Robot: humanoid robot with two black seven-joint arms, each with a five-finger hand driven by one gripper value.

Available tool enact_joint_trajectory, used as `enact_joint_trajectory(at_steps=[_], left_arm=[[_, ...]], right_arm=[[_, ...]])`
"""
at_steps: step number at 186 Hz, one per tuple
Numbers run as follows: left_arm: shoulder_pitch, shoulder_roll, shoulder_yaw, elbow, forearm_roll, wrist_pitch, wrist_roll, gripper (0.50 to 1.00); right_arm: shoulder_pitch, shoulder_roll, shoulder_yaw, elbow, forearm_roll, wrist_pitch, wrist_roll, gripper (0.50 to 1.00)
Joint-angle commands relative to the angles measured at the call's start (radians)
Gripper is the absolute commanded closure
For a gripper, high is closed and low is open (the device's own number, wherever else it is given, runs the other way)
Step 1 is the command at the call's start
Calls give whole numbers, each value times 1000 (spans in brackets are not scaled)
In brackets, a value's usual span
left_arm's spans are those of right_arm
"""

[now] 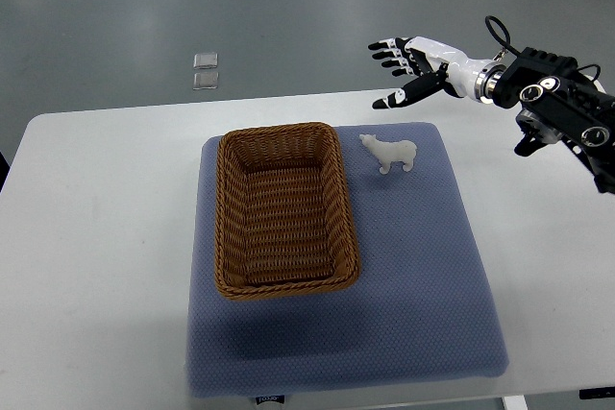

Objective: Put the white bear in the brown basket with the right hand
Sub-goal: 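Move the right hand over the white bear figurine beside the basket, then close the right hand fingers around the white bear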

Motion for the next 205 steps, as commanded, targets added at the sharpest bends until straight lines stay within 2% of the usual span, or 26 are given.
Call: enact_joint_trajectory(at_steps=[1, 25, 63, 80, 130, 154, 205], left_arm=[[0, 0, 0, -1, 0, 0, 0, 500], [0, 0, -2, 4, 0, 0, 0, 500], [0, 0, -3, 6, 0, 0, 0, 500], [0, 0, -2, 6, 0, 0, 0, 500], [0, 0, 0, 3, 0, 0, 0, 500], [0, 0, 0, -2, 0, 0, 0, 500], [0, 0, 0, -1, 0, 0, 0, 500]], right_arm=[[109, -47, -174, 58, -136, 75, -63, 572], [154, -41, -224, 65, -132, 91, -106, 572], [140, -18, -216, 66, -121, 75, -108, 572], [108, -4, -216, 62, -112, 40, -108, 572], [62, 17, -216, 59, -112, 0, -106, 581], [39, 39, -216, 23, -112, -24, -104, 583], [19, 69, -219, -11, -113, -52, -100, 634]])
